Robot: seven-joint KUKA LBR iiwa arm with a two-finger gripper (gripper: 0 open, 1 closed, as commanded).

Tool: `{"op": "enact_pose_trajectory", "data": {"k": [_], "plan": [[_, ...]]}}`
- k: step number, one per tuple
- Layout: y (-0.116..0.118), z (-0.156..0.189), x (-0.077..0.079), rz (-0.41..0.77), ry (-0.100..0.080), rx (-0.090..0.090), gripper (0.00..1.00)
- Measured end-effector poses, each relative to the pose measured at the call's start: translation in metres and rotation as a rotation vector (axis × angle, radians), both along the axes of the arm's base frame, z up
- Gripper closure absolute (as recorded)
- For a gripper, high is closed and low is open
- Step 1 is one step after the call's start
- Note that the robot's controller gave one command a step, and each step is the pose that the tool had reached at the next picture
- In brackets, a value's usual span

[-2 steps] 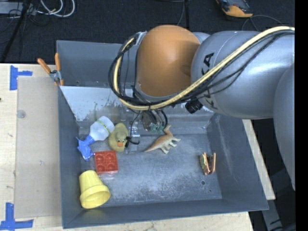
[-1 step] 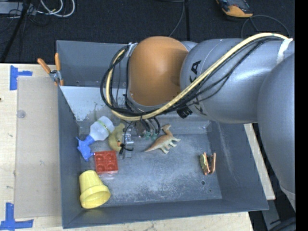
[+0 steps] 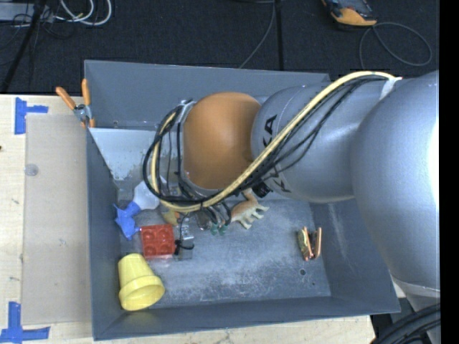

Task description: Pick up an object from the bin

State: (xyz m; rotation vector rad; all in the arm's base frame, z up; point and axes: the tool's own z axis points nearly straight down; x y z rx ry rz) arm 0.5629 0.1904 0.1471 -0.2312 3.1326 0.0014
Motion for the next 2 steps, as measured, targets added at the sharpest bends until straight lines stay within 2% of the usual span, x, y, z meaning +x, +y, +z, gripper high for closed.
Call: {"op": "enact_pose_trajectory", "data": {"k": [1,2], "plan": [[0.018,-0.047,-0.007,0.025,-0.004,0.0,0.0],[0.016,-0.077,-0.025,0.469,-0.002,0.001,1.0]]}}
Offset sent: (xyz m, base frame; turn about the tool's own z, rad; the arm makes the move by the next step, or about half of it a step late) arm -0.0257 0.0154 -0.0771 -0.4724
